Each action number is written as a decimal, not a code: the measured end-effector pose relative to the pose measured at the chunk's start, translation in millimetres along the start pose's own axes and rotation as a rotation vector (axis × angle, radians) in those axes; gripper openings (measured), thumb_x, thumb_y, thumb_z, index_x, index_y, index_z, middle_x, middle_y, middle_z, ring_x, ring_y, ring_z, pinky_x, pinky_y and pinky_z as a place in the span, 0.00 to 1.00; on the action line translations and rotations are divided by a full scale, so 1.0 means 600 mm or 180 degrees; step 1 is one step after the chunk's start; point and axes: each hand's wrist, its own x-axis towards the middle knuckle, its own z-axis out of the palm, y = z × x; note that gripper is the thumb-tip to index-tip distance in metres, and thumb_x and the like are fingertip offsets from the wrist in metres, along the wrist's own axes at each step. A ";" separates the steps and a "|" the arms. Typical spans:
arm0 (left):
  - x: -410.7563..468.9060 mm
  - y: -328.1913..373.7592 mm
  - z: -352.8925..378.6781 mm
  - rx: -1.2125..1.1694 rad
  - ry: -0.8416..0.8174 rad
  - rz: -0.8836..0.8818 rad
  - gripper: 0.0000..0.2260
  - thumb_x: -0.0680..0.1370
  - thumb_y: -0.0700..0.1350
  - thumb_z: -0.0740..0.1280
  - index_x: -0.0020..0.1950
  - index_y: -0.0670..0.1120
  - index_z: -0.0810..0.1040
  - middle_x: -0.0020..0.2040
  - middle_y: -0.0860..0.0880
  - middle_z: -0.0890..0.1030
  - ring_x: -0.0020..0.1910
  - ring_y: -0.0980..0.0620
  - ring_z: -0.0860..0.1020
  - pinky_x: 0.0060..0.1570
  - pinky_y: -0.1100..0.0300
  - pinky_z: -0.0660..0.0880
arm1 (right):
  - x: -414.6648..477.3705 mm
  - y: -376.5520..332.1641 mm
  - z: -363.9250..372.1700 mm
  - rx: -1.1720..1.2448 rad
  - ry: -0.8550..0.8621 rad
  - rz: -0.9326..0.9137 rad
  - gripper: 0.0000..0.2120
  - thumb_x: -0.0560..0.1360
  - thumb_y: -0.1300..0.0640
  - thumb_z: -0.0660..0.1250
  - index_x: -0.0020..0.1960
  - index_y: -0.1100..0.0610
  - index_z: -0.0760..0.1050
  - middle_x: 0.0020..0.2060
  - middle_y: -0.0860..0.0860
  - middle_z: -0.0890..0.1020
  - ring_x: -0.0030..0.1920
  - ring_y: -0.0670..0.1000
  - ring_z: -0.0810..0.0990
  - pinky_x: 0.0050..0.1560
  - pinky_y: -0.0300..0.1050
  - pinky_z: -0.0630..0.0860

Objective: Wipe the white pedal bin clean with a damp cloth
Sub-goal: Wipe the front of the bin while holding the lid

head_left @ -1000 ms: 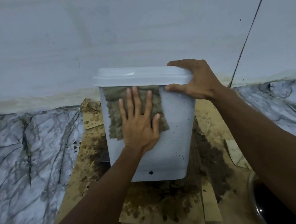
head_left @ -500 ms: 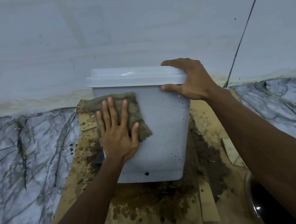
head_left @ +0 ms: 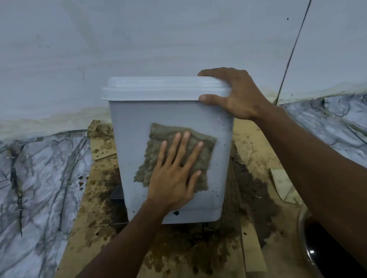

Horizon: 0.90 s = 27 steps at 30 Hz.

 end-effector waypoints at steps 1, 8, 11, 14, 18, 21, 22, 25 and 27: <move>-0.009 -0.010 0.000 -0.0012 0.0038 -0.0140 0.31 0.82 0.57 0.58 0.82 0.48 0.54 0.83 0.41 0.48 0.82 0.42 0.45 0.79 0.42 0.42 | 0.000 -0.001 0.001 -0.0004 -0.0005 0.0001 0.30 0.67 0.33 0.68 0.65 0.46 0.79 0.62 0.44 0.81 0.61 0.47 0.77 0.66 0.51 0.72; 0.082 0.003 -0.023 -0.0174 0.0438 -0.1247 0.31 0.83 0.55 0.56 0.82 0.43 0.53 0.82 0.36 0.50 0.81 0.37 0.46 0.77 0.36 0.42 | 0.009 -0.011 0.010 -0.0104 -0.0036 0.0016 0.32 0.65 0.31 0.66 0.64 0.45 0.79 0.60 0.44 0.82 0.60 0.49 0.78 0.67 0.55 0.70; 0.115 0.058 -0.021 -0.0241 0.0290 -0.0924 0.31 0.83 0.55 0.56 0.83 0.44 0.51 0.82 0.38 0.46 0.81 0.38 0.45 0.78 0.37 0.41 | 0.011 -0.007 0.007 -0.0101 -0.0086 0.0085 0.30 0.65 0.31 0.65 0.63 0.44 0.79 0.57 0.43 0.83 0.58 0.48 0.78 0.66 0.53 0.71; 0.117 0.095 -0.009 -0.0232 0.0092 -0.0341 0.30 0.84 0.55 0.56 0.83 0.46 0.51 0.82 0.40 0.46 0.82 0.41 0.44 0.78 0.40 0.40 | 0.007 -0.003 0.003 -0.0046 -0.0059 0.0119 0.30 0.66 0.32 0.65 0.64 0.44 0.79 0.60 0.43 0.82 0.60 0.48 0.77 0.68 0.52 0.69; 0.057 0.073 0.007 -0.0020 -0.0176 0.0450 0.28 0.85 0.54 0.54 0.83 0.47 0.52 0.83 0.42 0.48 0.82 0.43 0.45 0.79 0.42 0.41 | 0.004 -0.006 0.004 -0.0020 -0.0091 0.0072 0.30 0.67 0.32 0.66 0.65 0.45 0.78 0.61 0.43 0.81 0.61 0.49 0.77 0.69 0.54 0.68; 0.002 0.027 0.012 0.0131 -0.0177 0.0304 0.29 0.84 0.56 0.53 0.83 0.49 0.50 0.83 0.42 0.46 0.82 0.43 0.45 0.79 0.43 0.40 | 0.005 -0.007 0.005 0.0026 -0.0111 0.0096 0.31 0.66 0.31 0.66 0.64 0.44 0.78 0.59 0.42 0.82 0.61 0.48 0.77 0.69 0.54 0.68; -0.008 0.012 0.011 0.0140 -0.0117 0.0072 0.29 0.84 0.57 0.53 0.83 0.50 0.50 0.83 0.42 0.46 0.82 0.43 0.45 0.79 0.43 0.41 | 0.005 -0.008 0.005 0.0053 -0.0102 0.0097 0.31 0.65 0.31 0.66 0.64 0.44 0.78 0.59 0.42 0.82 0.61 0.48 0.77 0.69 0.54 0.68; 0.010 -0.004 0.001 0.0049 0.0137 -0.0631 0.30 0.83 0.57 0.55 0.83 0.49 0.51 0.82 0.41 0.45 0.82 0.41 0.43 0.79 0.41 0.41 | 0.007 -0.013 0.007 -0.0017 -0.0097 0.0081 0.33 0.65 0.30 0.65 0.65 0.44 0.78 0.60 0.42 0.82 0.61 0.49 0.77 0.69 0.53 0.68; 0.054 0.012 -0.008 -0.0081 0.0265 -0.0741 0.30 0.83 0.57 0.55 0.83 0.48 0.52 0.82 0.41 0.44 0.81 0.40 0.43 0.78 0.39 0.41 | 0.008 -0.016 0.007 -0.0058 -0.0106 0.0089 0.33 0.64 0.30 0.64 0.65 0.44 0.78 0.61 0.43 0.82 0.62 0.49 0.77 0.70 0.54 0.68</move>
